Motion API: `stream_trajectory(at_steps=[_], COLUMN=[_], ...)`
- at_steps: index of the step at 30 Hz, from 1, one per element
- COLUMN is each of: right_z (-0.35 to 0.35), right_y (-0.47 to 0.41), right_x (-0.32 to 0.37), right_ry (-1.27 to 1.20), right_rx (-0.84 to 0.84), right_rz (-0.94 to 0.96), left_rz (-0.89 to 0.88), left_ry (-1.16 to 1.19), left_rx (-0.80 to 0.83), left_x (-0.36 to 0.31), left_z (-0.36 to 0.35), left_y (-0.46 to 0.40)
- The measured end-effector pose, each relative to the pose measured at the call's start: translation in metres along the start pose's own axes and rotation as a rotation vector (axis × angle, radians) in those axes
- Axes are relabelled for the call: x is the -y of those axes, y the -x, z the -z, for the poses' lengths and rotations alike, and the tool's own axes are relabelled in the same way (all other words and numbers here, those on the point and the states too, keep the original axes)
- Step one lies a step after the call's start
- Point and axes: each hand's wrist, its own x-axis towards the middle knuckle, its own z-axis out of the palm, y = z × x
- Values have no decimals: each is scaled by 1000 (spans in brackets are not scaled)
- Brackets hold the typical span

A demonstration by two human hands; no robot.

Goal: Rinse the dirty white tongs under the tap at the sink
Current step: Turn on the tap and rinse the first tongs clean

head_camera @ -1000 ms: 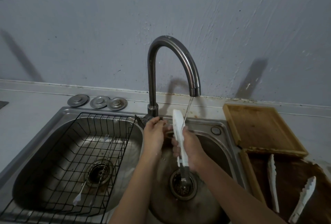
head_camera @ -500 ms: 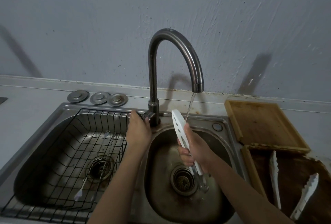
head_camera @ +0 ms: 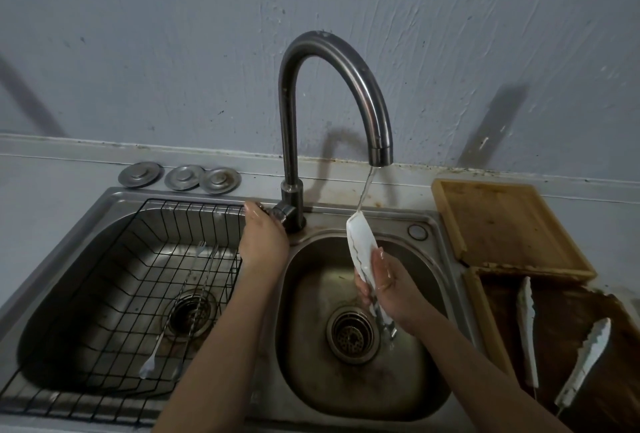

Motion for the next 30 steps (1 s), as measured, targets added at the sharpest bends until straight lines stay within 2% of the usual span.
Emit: stream_trajectory(at_steps=[3, 6, 8, 10, 12, 15, 17, 19, 20, 21, 23, 24, 25, 28, 30], right_z=[-1, 1, 5, 9, 12, 14, 12, 14, 17, 21, 25, 26, 24, 10, 9], right_y=[0, -2, -4, -4, -4, -5, -5, -5, -5, -6, -8, -8, -6, -8, -10], right_x=[0, -7, -10, -12, -13, -4, -1, -5, -7, -9, -14, -17, -20, -25, -30], right_ry=[-13, 0, 64, 228, 310, 231, 261, 418, 537, 699, 1032, 1097, 1072, 889, 963], right_rx=[-11, -12, -15, -6, -41, -188, -362, -496, -490, -398, -54, 32, 3, -195, -115], right_rz=[58, 60, -75, -288, -375, -291, -84, 155, 170, 89, -288, -412, -419, -179, -186], left_rz=[7, 8, 8, -1, -28, -26, -30, -26, -26, -31, -37, -37, -41, -46, -40], left_ry=[-19, -174, -193, -231, -311, -322, -323, -308, -301, -301, -291, -279, -274, -284, -272], left_rx=[25, 86, 88, 100, 125, 124, 113, 104, 101, 99, 83, 79, 81, 72, 82], left_x=[0, -1, -5, -12, -18, -17, -15, -15, -15, -15, -14, -14, -14, -15, -16], left_z=[0, -1, -1, 0, 0, -1, -2, -3, -3, -4, -4, -3, -3, -2, 0], left_y=[-1, -5, -9, -14, -18, -19, -18, -19, -19, -19, -17, -16, -15, -15, -13])
